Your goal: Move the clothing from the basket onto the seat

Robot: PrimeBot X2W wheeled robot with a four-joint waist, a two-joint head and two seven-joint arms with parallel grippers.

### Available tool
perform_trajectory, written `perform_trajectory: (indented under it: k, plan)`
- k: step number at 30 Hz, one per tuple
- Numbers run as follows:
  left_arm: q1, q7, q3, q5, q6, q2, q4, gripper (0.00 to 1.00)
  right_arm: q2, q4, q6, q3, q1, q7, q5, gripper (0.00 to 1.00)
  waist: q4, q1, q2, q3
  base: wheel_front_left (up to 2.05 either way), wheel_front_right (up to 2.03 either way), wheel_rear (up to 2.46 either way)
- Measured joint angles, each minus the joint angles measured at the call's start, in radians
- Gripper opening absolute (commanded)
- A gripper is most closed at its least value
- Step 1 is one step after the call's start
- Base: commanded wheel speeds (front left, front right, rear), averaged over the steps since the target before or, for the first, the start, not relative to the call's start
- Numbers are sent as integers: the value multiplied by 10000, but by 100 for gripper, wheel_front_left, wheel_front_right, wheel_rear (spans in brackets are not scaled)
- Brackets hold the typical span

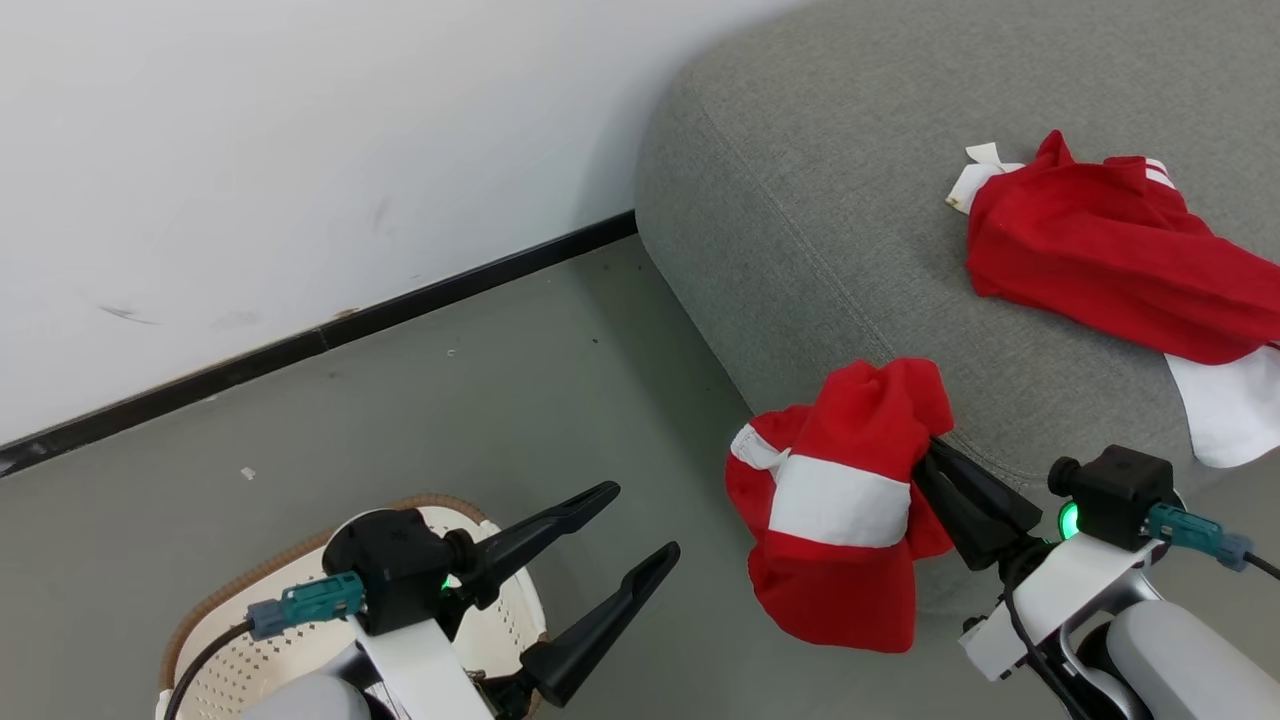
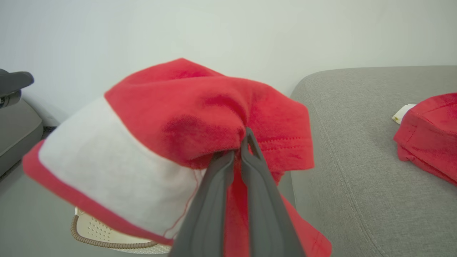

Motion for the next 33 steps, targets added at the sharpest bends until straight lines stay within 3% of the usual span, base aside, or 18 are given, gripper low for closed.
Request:
perform_trajectory:
  k: [9,15,33]
  plan:
    - [160,-10,25,113,259,50,-351,100,96,81,0,-416,70,13,949,0,-493,0,0,111,0,0,0]
    - [180,17,-42,165,437,63,-656,100,117,476,0,-1409,-118,69,1827,0,-610,0,0,324,0,0,0]
    - [410,495,-244,476,1039,226,-1264,100,178,2531,-2,-4207,-3350,1152,3127,0,-71,0,0,1115,0,0,0]
